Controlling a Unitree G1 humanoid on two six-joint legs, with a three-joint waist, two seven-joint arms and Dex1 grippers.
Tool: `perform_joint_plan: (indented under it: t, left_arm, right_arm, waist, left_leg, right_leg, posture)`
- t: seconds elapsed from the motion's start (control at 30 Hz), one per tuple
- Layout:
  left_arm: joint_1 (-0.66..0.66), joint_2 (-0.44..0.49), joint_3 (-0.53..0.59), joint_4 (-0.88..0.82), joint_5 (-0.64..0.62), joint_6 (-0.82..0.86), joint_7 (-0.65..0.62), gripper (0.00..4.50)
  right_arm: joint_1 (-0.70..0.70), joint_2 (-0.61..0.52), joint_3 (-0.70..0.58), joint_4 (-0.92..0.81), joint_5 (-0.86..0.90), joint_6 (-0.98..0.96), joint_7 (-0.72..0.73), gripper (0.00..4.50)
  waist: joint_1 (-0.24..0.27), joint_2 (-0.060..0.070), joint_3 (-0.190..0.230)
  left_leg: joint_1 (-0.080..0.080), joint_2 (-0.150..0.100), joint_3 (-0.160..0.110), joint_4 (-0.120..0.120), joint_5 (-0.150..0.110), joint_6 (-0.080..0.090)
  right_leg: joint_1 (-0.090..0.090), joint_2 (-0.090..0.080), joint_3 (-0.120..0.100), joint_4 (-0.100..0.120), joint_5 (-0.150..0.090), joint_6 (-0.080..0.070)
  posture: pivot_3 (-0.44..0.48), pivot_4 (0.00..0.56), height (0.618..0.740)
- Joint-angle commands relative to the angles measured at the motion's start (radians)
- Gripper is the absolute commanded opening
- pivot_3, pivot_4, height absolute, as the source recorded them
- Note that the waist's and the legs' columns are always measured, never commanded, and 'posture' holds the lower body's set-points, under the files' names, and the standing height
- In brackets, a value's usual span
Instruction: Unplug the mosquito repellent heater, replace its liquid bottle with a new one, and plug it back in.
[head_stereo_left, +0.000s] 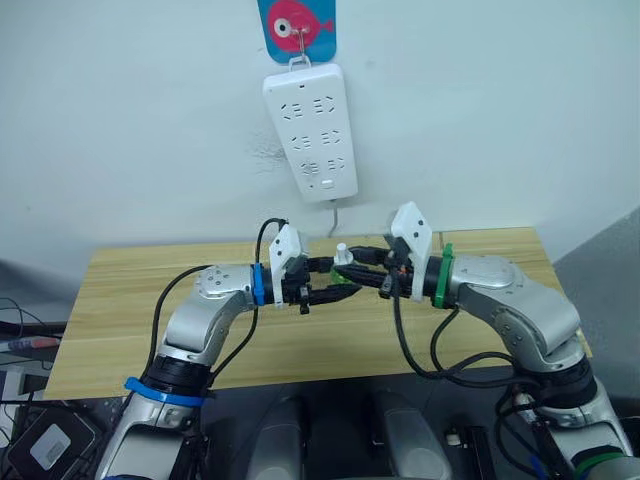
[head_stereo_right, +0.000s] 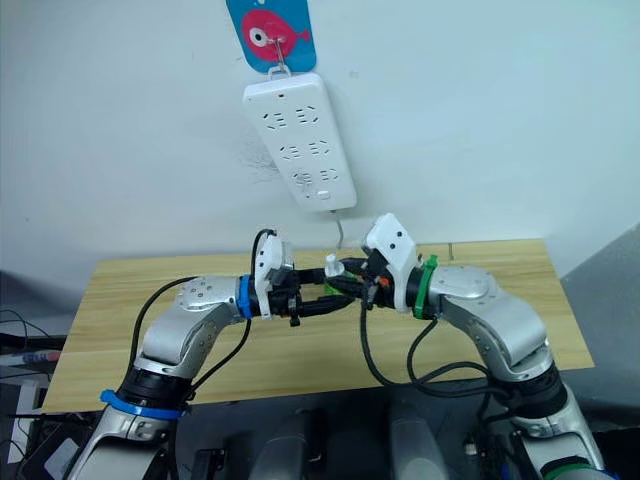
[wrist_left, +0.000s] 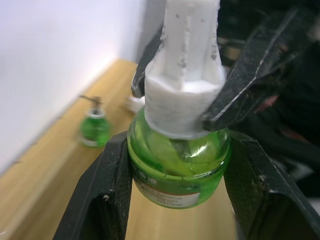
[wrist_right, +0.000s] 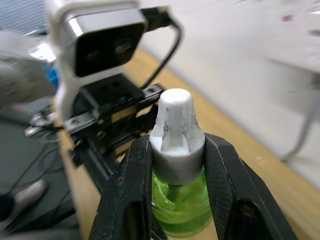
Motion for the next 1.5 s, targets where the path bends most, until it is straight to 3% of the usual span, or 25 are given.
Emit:
perform_joint_plan:
  t: [0.03,0.13,0.23,0.43,0.5,0.67,0.87,1.2,1.3,1.47,1.5]
  left_arm:
    - [-0.020,0.071,-0.020,-0.033,0.004,-0.072,-0.124,2.22]
    - [-0.045,0.088,-0.049,-0.016,0.020,-0.124,-0.181,2.22]
    - [-0.070,0.070,-0.053,0.008,0.023,-0.146,-0.175,2.22]
    - [-0.047,0.036,-0.022,0.051,0.050,-0.194,-0.089,2.22]
    - [-0.029,0.012,-0.005,0.062,0.078,-0.228,-0.016,2.22]
    - [0.017,-0.059,0.029,0.051,0.129,-0.260,0.161,2.22]
    - [0.052,-0.106,0.026,0.014,0.142,-0.247,0.252,2.22]
    - [0.058,-0.119,0.012,-0.014,0.140,-0.240,0.282,2.22]
    - [0.061,-0.119,0.011,-0.023,0.139,-0.238,0.281,2.22]
    - [0.074,-0.106,0.009,-0.044,0.131,-0.233,0.264,2.22]
    - [0.076,-0.101,0.010,-0.046,0.126,-0.231,0.258,2.22]
  right_arm:
    - [-0.067,-0.099,0.061,0.013,0.029,-0.106,0.270,1.07]
    - [-0.125,-0.134,0.093,0.064,0.043,-0.104,0.371,1.07]
    - [-0.125,-0.143,0.087,0.066,0.059,-0.073,0.376,1.07]
    - [-0.077,-0.154,-0.034,0.081,-0.008,-0.128,0.237,3.15]
    - [-0.045,-0.158,-0.097,0.060,-0.004,-0.122,0.185,3.46]
    - [0.119,-0.124,-0.173,-0.132,-0.004,-0.103,0.028,3.46]
    - [0.195,0.098,-0.050,-0.223,-0.147,-0.097,-0.296,3.46]
    - [0.170,0.206,0.070,-0.133,-0.265,-0.160,-0.391,3.46]
    - [0.151,0.237,0.078,-0.095,-0.284,-0.190,-0.403,2.83]
    - [0.142,0.244,0.077,-0.062,-0.307,-0.225,-0.392,1.08]
    - [0.142,0.237,0.077,-0.059,-0.303,-0.231,-0.376,1.08]
  waist:
    - [0.000,0.000,0.000]
    - [-0.001,0.000,0.000]
    - [0.001,0.000,0.000]
    - [0.001,0.000,0.000]
    - [0.001,0.000,0.000]
    - [0.004,0.000,0.000]
    - [-0.008,0.000,-0.002]
    - [0.000,0.000,-0.004]
    - [0.000,0.000,-0.005]
    - [0.000,0.000,-0.006]
    - [0.000,0.000,-0.006]
  left_leg:
    - [0.000,0.000,0.000,0.000,0.000,0.000]
    - [0.001,0.000,0.000,0.000,0.000,0.001]
    - [0.001,0.000,-0.001,0.000,0.001,0.001]
    - [0.000,0.000,-0.001,0.000,0.001,0.001]
    - [0.000,0.000,-0.001,0.000,0.001,0.001]
    - [0.000,0.000,-0.001,0.000,0.001,0.001]
    - [0.001,0.001,-0.001,0.000,0.002,-0.001]
    - [0.001,0.000,-0.001,0.000,0.003,-0.002]
    - [0.001,0.000,-0.001,0.000,0.003,-0.002]
    - [0.001,0.000,-0.001,0.000,0.003,-0.002]
    - [0.001,0.000,-0.001,0.000,0.003,-0.002]
  right_leg:
    - [0.000,0.000,0.000,0.000,0.000,0.000]
    - [0.000,0.001,0.000,0.001,0.000,-0.001]
    - [0.001,0.001,-0.001,0.001,0.001,-0.001]
    - [0.001,0.001,-0.001,0.000,0.001,-0.001]
    - [0.001,0.000,0.000,0.001,0.001,-0.001]
    - [0.001,0.000,-0.001,0.001,0.001,-0.001]
    - [0.000,0.000,0.000,0.003,0.001,0.000]
    - [0.000,0.001,0.000,0.002,0.002,0.000]
    - [0.000,0.001,0.000,0.002,0.002,0.000]
    - [0.000,0.001,0.000,0.002,0.002,0.000]
    - [0.000,0.001,0.000,0.002,0.002,0.000]
  posture:
    - [-0.189,0.243,0.740]
    - [-0.175,0.241,0.740]
    - [-0.174,0.240,0.740]
    - [-0.190,0.242,0.740]
    - [-0.190,0.243,0.740]
    - [-0.200,0.244,0.740]
    - [-0.210,0.241,0.740]
    - [-0.197,0.228,0.740]
    - [-0.197,0.228,0.740]
    - [-0.190,0.225,0.740]
    - [-0.184,0.220,0.740]
